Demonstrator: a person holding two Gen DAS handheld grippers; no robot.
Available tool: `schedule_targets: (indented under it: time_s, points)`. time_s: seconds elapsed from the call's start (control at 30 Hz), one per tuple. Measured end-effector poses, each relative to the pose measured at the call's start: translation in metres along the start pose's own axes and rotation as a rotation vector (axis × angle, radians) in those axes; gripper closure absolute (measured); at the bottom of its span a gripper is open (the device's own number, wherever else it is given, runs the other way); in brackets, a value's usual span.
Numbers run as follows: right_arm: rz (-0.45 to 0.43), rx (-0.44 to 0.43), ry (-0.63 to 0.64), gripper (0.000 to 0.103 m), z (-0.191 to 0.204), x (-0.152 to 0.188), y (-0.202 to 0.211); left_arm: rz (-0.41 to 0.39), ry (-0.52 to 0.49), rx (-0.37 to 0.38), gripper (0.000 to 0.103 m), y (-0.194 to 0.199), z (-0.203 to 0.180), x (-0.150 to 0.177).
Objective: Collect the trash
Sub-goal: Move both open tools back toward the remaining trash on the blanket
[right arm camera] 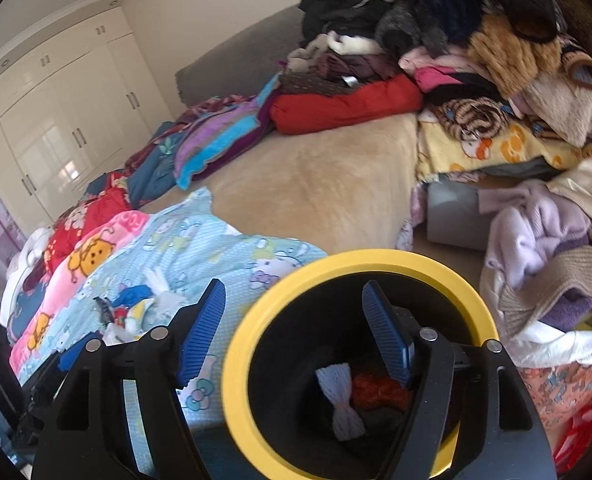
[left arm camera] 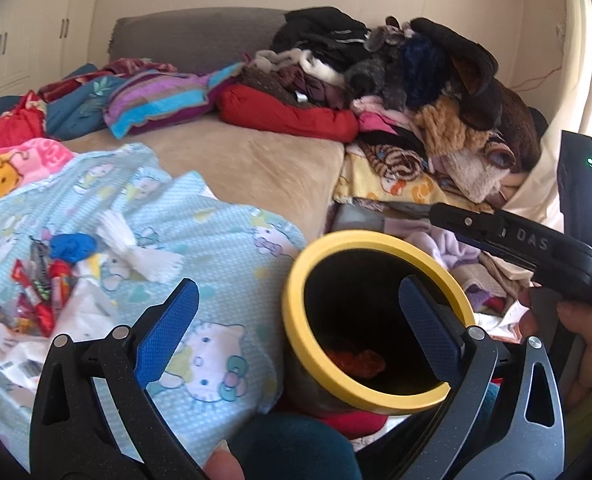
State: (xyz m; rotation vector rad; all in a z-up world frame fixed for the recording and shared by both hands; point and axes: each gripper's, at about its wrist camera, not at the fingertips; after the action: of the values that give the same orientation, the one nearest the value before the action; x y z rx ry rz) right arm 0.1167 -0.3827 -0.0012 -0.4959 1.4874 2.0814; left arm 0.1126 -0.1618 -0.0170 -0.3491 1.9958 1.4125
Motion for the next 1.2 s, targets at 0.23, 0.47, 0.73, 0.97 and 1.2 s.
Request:
schedule_targets:
  time_s: [0.23, 0.47, 0.73, 0.97, 1.2]
  points:
    - [-0.008, -0.022, 0.054, 0.030, 0.026, 0.002, 0.000, -0.037, 0.044, -0.045, 0.011, 0.017, 0.022, 0.001]
    - [-0.020, -0.043, 0.110, 0.028, 0.051, 0.009, -0.002, -0.077, 0.102, -0.084, 0.011, 0.035, 0.049, 0.003]
    - [-0.021, -0.065, 0.172, 0.026, 0.081, 0.020, -0.007, -0.123, 0.156, -0.126, 0.011, 0.054, 0.078, 0.003]
    - [-0.028, -0.109, 0.226, 0.026, 0.111, 0.032, -0.007, -0.156, 0.192, -0.157, 0.011, 0.069, 0.100, 0.006]
    - [-0.024, -0.137, 0.285, 0.023, 0.138, 0.044, -0.011, -0.175, 0.222, -0.186, 0.011, 0.080, 0.119, 0.011]
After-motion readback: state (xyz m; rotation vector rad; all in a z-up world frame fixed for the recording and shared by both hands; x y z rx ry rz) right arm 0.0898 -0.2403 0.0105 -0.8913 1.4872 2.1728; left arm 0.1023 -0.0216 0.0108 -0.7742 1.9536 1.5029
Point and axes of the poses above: each gripper's, at about its wrist camera, not at the fingertips, and y roughly against the way its jaws point, z to its left, x to its underside, and after that the axes turned 14 degrees about z, right-handed
